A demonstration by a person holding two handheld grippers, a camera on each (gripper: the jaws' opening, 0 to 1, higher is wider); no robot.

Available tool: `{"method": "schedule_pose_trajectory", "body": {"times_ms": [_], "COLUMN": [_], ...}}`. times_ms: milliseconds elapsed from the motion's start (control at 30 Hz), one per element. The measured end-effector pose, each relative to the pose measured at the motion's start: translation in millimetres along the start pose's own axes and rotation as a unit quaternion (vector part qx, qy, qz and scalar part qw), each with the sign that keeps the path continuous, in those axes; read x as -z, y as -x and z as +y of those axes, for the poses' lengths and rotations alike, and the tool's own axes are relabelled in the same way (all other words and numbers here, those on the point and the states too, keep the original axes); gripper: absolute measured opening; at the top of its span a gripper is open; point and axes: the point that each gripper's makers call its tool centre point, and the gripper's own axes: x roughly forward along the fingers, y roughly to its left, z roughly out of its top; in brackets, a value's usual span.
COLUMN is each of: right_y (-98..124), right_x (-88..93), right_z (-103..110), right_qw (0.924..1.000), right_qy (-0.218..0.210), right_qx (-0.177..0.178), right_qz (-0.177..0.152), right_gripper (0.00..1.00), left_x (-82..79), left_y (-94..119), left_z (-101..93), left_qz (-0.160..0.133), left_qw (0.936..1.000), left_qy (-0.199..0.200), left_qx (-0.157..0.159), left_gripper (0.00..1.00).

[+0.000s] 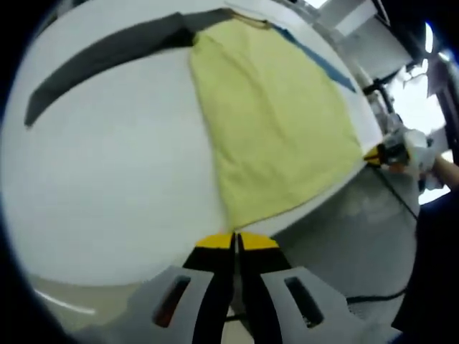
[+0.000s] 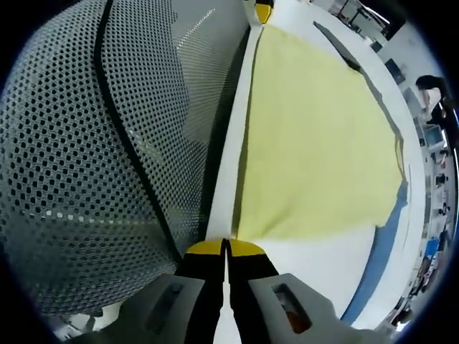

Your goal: Fold the garment on the visible template until the final outline fits inside the template.

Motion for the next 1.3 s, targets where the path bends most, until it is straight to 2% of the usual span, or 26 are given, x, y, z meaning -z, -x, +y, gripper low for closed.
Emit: {"method": "schedule_pose_trajectory", "body": {"times_ms": [133, 267, 367, 400, 500, 600, 700, 800, 900, 933, 967, 1033, 1067, 1167, 1200, 1267, 1300], "right_y": [3, 11, 18, 22, 29, 40, 53, 67, 88, 93, 102, 111, 118, 130, 136, 145, 150], "right_x": [-0.2, -0.3, -0.7, -1.9, -3.3, -6.6, -5.9, -5.0, -5.0, -5.2, -4.5, -2.6, -0.9, 5.2, 7.7, 10.6, 13.1], "right_z": [-4, -10, -15, -17, -22, -32, -42, -54, -68, -72, -78, -85, -90, -99, -104, -109, -113], "right_qw": [0.9998, 0.9981, 0.9954, 0.9922, 0.9857, 0.9701, 0.9557, 0.9367, 0.9085, 0.9021, 0.8914, 0.8816, 0.8738, 0.8592, 0.8511, 0.8399, 0.8301], "right_qy": [-0.017, -0.051, -0.081, -0.107, -0.143, -0.207, -0.248, -0.292, -0.342, -0.351, -0.366, -0.377, -0.388, -0.408, -0.417, -0.429, -0.44], "right_qx": [0.01, 0.025, 0.038, 0.046, 0.062, 0.083, 0.109, 0.134, 0.164, 0.173, 0.185, 0.2, 0.207, 0.224, 0.232, 0.243, 0.251], "right_qz": [-0.006, -0.022, -0.034, -0.046, -0.064, -0.096, -0.116, -0.14, -0.175, -0.183, -0.193, -0.201, -0.207, -0.213, -0.218, -0.226, -0.233], "right_gripper": [0.01, 0.01, 0.01, 0.01, 0.03, 0.08, 0.11, 0.13, 0.15, 0.16, 0.17, 0.17, 0.17, 0.22, 0.24, 0.27, 0.28], "left_x": [-7.8, -17.6, -29.8, -35.2, -51.9, -65.5, -76.2, -87.5, -101.0, -104.3, -108.8, -113.6, -116.3, -123.8, -125.0, -126.2, -127.0], "left_y": [5, 13, 20, 23, 32, 42, 53, 65, 80, 84, 90, 98, 103, 117, 123, 129, 134], "left_z": [-0.5, 0.3, 0.2, 1.7, 0.3, -1.2, -1.8, -3.0, -2.6, -2.7, -5.7, -8.9, -12.4, -20.3, -24.2, -28.0, -29.9], "left_qz": [-0.009, -0.028, -0.05, -0.063, -0.104, -0.135, -0.157, -0.181, -0.208, -0.215, -0.226, -0.236, -0.244, -0.267, -0.273, -0.279, -0.284], "left_qw": [1.0, 0.9996, 0.9988, 0.998, 0.9943, 0.9904, 0.9873, 0.9832, 0.9775, 0.9761, 0.9736, 0.9711, 0.9692, 0.9632, 0.9616, 0.9599, 0.9582], "left_qy": [-0.003, 0.001, 0.003, 0.006, 0.022, 0.03, 0.023, 0.023, 0.027, 0.027, 0.027, 0.025, 0.025, 0.018, 0.017, 0.014, 0.013], "left_qx": [0.001, 0.002, 0.003, 0.001, 0.004, 0.001, -0.008, -0.011, -0.015, -0.017, -0.02, -0.022, -0.023, -0.027, -0.028, -0.027, -0.028], "left_gripper": [0.0, 0.0, 0.0, 0.0, 0.0, 0.0, 0.06, 0.09, 0.12, 0.13, 0.16, 0.18, 0.2, 0.22, 0.23, 0.24, 0.24]}}
